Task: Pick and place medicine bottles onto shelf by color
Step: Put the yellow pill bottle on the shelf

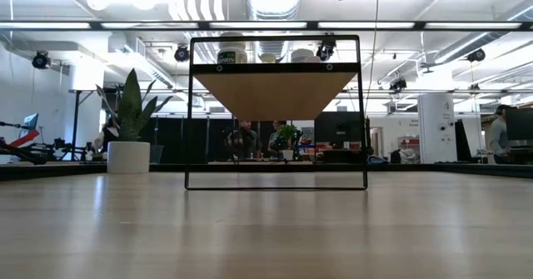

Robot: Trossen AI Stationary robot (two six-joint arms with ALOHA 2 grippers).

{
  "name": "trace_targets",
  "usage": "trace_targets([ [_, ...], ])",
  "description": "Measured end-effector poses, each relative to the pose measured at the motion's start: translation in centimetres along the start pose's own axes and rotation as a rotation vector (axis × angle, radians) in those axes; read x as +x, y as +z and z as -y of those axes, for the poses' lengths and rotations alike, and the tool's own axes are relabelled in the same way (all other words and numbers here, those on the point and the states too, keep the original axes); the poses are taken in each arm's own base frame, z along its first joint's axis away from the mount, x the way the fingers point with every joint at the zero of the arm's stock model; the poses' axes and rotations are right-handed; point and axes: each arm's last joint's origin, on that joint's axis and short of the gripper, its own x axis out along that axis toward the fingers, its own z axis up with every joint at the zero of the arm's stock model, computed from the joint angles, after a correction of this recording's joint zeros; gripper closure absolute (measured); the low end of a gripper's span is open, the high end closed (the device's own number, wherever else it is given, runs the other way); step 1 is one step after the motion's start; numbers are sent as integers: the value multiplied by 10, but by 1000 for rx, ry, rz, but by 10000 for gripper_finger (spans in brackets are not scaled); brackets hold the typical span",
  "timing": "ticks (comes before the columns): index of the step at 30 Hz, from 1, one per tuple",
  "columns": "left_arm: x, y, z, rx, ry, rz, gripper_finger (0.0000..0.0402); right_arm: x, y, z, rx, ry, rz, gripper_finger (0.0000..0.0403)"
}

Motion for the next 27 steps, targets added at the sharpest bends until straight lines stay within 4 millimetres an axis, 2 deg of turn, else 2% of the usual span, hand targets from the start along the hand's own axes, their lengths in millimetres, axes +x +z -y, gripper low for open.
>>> trace_targets([
  [21, 7, 3, 3, 48, -7, 39, 223, -2, 8, 6, 17, 25, 31, 285],
  [27, 7, 7, 2, 52, -18, 55, 265, -2, 8, 6, 38, 46, 22, 283],
])
